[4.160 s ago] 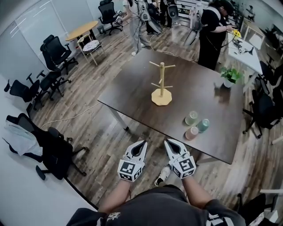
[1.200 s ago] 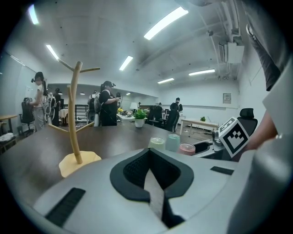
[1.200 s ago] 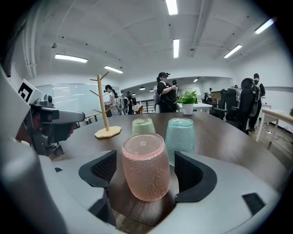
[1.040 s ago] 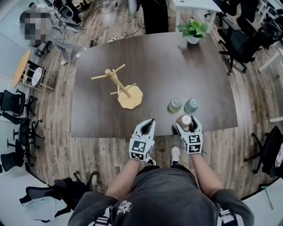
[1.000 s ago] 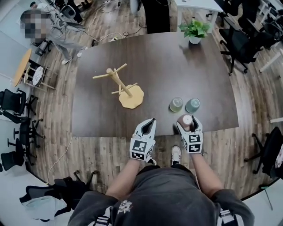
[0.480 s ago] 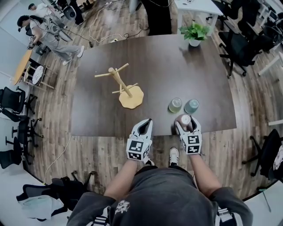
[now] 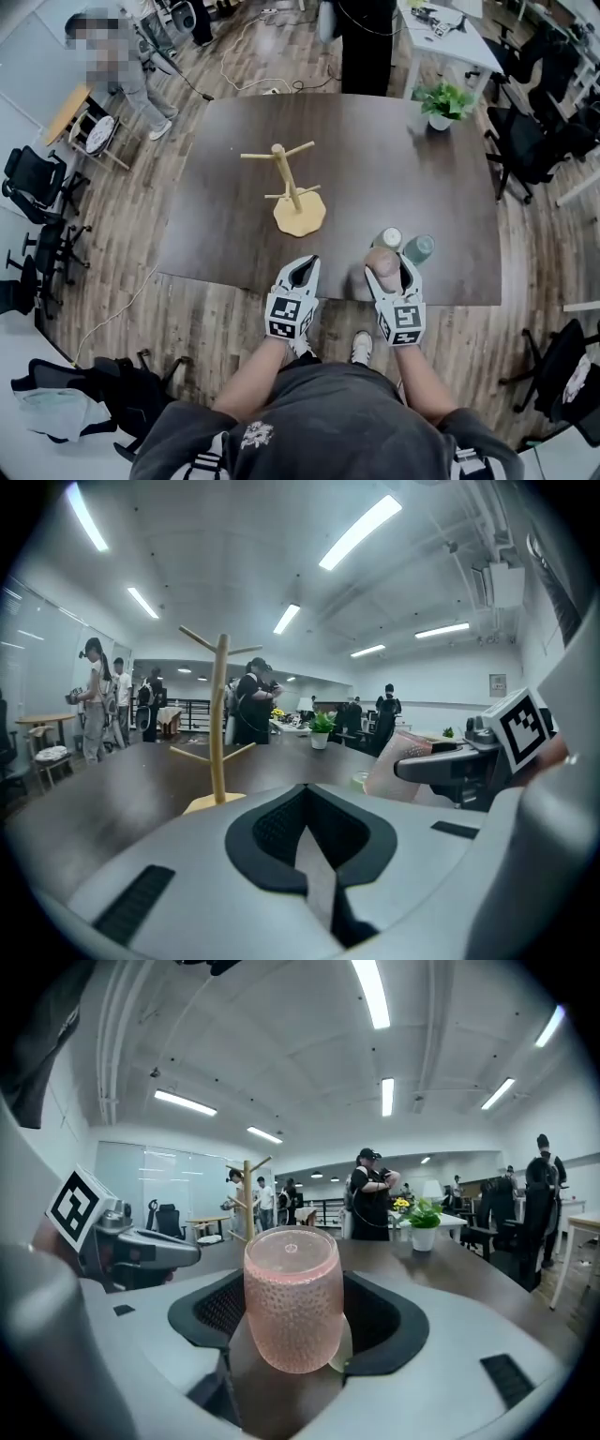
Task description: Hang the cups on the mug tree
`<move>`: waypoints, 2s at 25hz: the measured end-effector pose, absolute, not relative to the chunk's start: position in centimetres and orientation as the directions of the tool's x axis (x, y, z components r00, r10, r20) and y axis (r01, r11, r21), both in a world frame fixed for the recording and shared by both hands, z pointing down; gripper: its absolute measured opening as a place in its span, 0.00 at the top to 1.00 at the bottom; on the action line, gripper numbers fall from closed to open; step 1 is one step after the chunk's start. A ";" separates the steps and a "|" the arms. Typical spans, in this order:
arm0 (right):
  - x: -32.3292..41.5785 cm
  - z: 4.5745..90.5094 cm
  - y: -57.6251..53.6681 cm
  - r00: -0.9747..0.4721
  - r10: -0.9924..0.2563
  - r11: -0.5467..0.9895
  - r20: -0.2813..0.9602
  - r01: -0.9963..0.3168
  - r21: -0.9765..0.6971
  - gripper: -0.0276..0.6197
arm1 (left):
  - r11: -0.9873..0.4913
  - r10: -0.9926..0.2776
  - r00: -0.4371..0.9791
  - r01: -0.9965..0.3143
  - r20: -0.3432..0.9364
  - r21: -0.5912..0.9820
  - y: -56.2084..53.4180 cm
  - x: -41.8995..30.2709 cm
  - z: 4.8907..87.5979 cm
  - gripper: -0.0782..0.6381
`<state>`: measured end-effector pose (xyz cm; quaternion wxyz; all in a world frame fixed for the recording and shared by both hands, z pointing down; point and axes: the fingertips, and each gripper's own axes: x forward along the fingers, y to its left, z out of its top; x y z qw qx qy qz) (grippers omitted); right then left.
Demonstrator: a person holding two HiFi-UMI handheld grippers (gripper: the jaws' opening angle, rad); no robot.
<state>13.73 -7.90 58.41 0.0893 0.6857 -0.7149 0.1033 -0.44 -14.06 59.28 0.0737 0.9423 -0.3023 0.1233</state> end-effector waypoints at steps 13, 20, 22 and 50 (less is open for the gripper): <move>6.0 50.9 -15.5 -0.209 -0.972 0.213 0.107 -0.977 0.031 0.44 | -0.697 -0.693 0.690 -0.715 0.207 0.048 -19.1 -7.0 56.0 0.88; 2.6 46.9 -18.5 -0.267 -0.963 0.269 0.029 -0.960 0.074 0.44 | -0.652 -0.740 0.651 -0.756 0.171 0.059 -21.4 -10.1 54.5 0.88; 1.7 45.9 -19.3 -0.276 -0.961 0.276 0.009 -0.958 0.077 0.44 | -0.642 -0.748 0.643 -0.764 0.166 0.063 -21.9 -11.0 54.1 0.88; -3.9 48.1 -26.7 -0.221 -0.974 0.227 0.052 -0.954 0.198 0.44 | -0.655 -0.735 0.658 -0.752 0.163 0.078 -23.7 -16.0 54.7 0.88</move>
